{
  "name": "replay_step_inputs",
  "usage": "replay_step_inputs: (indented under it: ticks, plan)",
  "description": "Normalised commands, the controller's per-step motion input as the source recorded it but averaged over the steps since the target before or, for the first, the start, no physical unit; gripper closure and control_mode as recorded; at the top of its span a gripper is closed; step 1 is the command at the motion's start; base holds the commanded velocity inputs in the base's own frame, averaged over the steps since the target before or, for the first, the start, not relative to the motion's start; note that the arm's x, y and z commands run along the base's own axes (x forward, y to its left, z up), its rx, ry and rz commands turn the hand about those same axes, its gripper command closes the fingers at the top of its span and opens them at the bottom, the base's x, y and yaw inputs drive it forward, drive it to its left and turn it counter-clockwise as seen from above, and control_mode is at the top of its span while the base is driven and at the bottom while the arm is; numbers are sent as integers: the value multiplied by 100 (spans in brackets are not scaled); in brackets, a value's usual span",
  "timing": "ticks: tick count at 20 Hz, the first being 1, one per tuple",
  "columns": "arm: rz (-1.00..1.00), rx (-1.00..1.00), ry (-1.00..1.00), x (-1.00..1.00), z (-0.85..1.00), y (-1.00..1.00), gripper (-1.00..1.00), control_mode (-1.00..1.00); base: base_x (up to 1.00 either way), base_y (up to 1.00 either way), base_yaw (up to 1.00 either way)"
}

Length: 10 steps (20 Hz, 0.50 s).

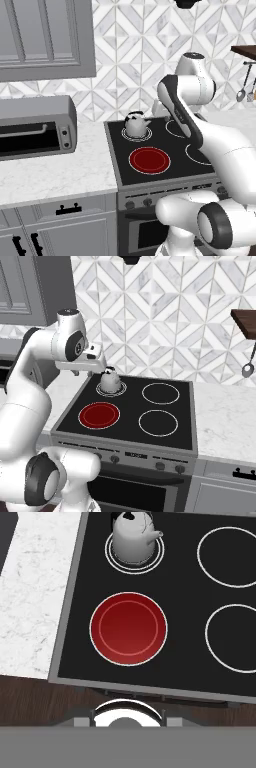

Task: Turn off the front left burner of the stove.

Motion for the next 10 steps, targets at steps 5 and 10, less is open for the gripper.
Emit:
replay_step_inputs:
  ticks: [5,10]
  plan:
    - [0,0,-8,-31,-2,0,-100,-100,0,0,0]
    - [0,0,-17,-44,-3,0,-100,-100,0,0,0]
